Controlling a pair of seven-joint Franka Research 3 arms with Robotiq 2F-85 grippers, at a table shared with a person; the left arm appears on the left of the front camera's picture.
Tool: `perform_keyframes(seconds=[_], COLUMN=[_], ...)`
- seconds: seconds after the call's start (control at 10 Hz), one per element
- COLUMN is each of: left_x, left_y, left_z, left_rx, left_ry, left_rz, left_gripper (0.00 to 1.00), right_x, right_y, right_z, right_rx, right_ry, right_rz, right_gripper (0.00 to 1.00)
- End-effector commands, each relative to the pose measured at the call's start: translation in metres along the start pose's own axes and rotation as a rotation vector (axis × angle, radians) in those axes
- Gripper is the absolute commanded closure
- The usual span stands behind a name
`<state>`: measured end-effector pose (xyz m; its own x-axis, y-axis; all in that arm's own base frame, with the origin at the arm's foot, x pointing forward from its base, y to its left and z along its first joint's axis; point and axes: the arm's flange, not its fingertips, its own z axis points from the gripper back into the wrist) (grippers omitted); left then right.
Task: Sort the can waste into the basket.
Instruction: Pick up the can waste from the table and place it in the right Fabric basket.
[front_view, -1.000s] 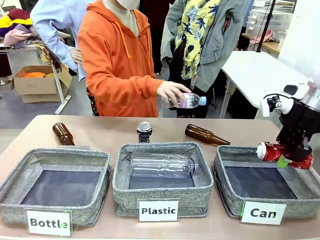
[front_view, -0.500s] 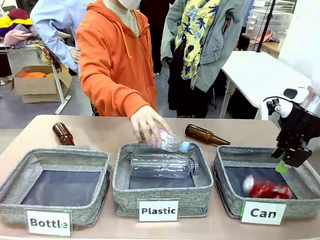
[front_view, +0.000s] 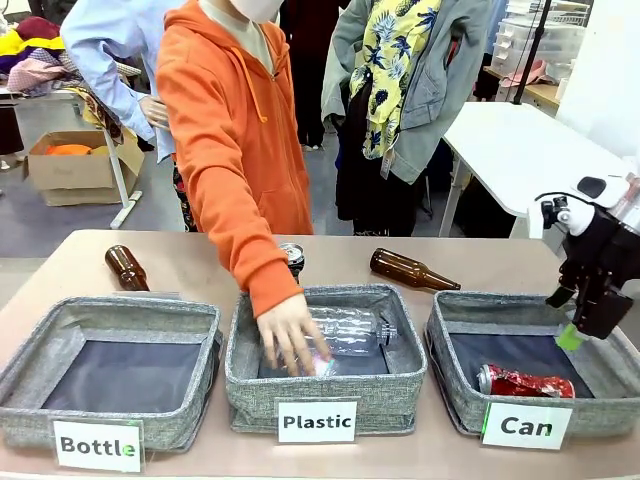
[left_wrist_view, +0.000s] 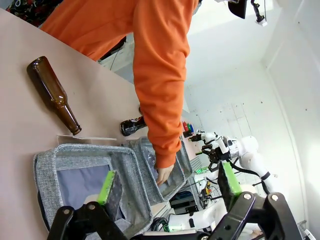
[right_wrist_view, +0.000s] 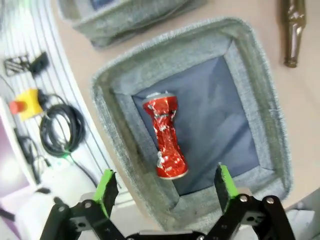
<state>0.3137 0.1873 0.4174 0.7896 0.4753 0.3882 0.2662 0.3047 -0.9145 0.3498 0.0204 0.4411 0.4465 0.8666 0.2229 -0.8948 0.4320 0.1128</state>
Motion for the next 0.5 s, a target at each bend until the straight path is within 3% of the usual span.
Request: perform_keyframes(seconds=[0.0, 0.1, 0.2, 0.4], left_x=[0.000, 0.000, 0.000, 0.000], left_y=[0.001, 0.001, 0.001, 0.001], left_z=[0.000, 0.000, 0.000, 0.000], left_rx=[-0.009, -0.009, -0.009, -0.009], left_ry=[0.001, 0.001, 0.001, 0.001], left_rz=[-0.022, -0.022, -0.022, -0.022], left_gripper=[0.00, 0.00, 0.00, 0.00], right_x=[-0.011, -0.013, -0.022, -0.032], right_y=[0.015, 0.013, 0.006, -0.010], right_z=[-0.002, 0.004, 0.012, 0.017], right_rx=[0.033, 0.124, 0.343, 0.586], right_ry=[-0.165, -0.312, -0.469, -0.628], right_rz=[-0.254, -0.551, -0.684, -1.010], right_gripper=[0.00, 0.00, 0.00, 0.00])
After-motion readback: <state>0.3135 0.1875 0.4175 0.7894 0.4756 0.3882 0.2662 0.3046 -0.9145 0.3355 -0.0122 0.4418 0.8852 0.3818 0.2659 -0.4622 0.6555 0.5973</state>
